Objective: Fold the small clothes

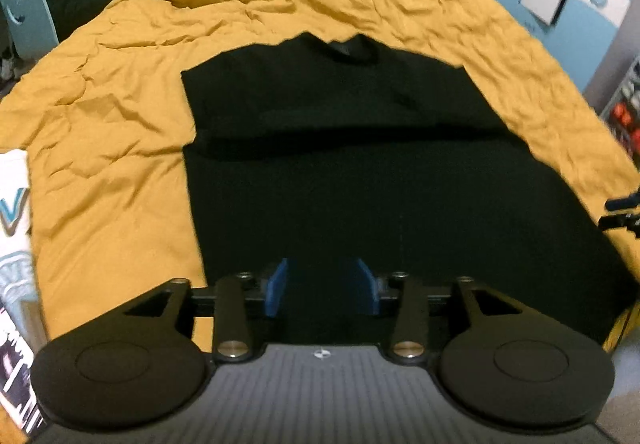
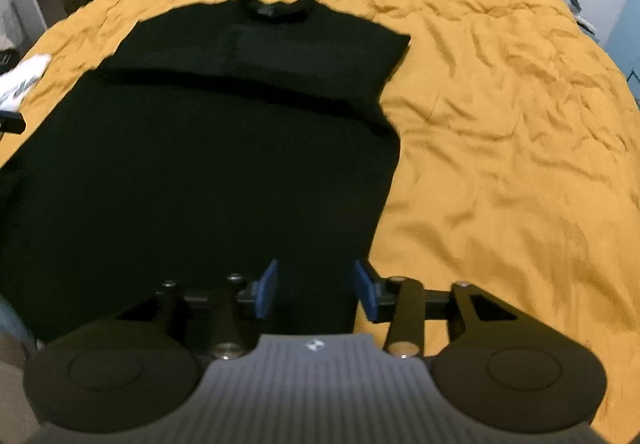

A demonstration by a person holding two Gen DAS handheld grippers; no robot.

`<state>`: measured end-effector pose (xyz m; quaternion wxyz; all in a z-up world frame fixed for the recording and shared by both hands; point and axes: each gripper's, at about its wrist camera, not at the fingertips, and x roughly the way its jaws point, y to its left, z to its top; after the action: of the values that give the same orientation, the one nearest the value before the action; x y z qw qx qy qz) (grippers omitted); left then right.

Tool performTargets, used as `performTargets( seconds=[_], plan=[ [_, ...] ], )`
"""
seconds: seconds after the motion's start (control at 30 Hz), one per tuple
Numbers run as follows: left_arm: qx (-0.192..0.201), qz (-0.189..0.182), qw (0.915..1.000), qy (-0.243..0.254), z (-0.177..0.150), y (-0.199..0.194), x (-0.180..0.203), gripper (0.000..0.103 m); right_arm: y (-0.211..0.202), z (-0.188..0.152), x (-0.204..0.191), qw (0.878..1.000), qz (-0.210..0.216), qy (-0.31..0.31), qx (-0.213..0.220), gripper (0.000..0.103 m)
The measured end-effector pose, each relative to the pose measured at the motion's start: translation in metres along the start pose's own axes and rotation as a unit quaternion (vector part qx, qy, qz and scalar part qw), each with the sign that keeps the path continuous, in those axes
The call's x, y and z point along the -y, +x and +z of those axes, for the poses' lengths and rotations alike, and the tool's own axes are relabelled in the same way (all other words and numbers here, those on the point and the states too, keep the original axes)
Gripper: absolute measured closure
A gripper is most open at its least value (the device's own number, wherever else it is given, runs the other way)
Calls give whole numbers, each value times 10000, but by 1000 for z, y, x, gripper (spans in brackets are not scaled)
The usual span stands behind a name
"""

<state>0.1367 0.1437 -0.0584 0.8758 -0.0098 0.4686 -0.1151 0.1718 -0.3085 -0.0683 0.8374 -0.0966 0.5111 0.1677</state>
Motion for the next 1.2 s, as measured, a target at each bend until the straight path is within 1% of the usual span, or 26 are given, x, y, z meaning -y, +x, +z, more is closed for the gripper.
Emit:
performTargets(
  seconds=[0.03,0.1,0.17,0.27,0.33,0.37,0.43,0.53,0.67,0.7,0.77,0.8,0.83,0.87,0.9,0.93,0.97,1.0,1.03,1.1,1.2],
  plan=[
    [-54,41,9999,82,-6,-4,2,46,-1,-6,-1,10000,4,-7,-35,53],
    [-172,125,9995,242,-17,-11,5,41,-5,-21,-3,9999,51,-10,-128,46],
    [-349,190,9983,422,-27,-16,6,38,-7,-32,-6,9998,90,7,-189,42],
    [-597,297,9959,612,-41,-23,6,32,-8,-46,-7,9996,156,109,-219,39],
    [-729,299,9945,688,-50,-27,4,27,-10,-54,-7,9993,215,211,-201,35],
    [-783,268,9944,663,-55,-28,2,26,-10,-58,-7,9991,254,273,-204,32],
    [-888,191,9946,492,-64,-27,-5,25,-9,-66,-10,9986,285,372,-225,32],
    [-1066,233,9939,155,-78,-21,-15,25,-5,-74,-9,9984,291,419,-242,32],
    [-1151,151,9931,-181,-94,-16,-23,26,-9,-80,-5,9980,314,493,-246,32],
    [-1136,141,9932,-234,-97,-16,-23,27,-10,-82,-4,9979,311,503,-261,32],
    [-1071,86,9938,-285,-102,-17,-22,34,-11,-88,-1,9974,303,583,-303,32],
    [-1033,87,9942,-300,-105,-18,-21,41,-11,-91,-1,9970,313,640,-313,37],
    [-1015,72,9943,-315,-106,-19,-20,53,-11,-94,0,9966,320,685,-323,40],
    [-1008,33,9943,-333,-105,-19,-19,60,-11,-96,-1,9964,332,709,-333,50],
    [-998,-39,9944,-342,-106,-20,-17,76,-12,-97,-2,9963,339,729,-314,60],
    [-992,-100,9944,-348,-105,-21,-15,86,-15,-98,-3,9964,323,731,-300,65],
    [-960,-137,9948,-315,-105,-24,-11,90,-18,-98,-3,9964,317,735,-280,82],
    [-905,-137,9954,-270,-102,-26,-7,97,-21,-98,-3,9960,364,775,-249,92],
    [-826,-122,9962,-249,-101,-30,-4,99,-27,-96,-2,9954,436,837,-184,93],
    [-652,-129,9973,-316,-96,-39,-3,100,-37,-92,-1,9952,453,868,-41,98],
    [-311,-111,9989,-337,-84,-50,-4,100,-54,-79,-2,9953,460,821,241,100]
  ],
)
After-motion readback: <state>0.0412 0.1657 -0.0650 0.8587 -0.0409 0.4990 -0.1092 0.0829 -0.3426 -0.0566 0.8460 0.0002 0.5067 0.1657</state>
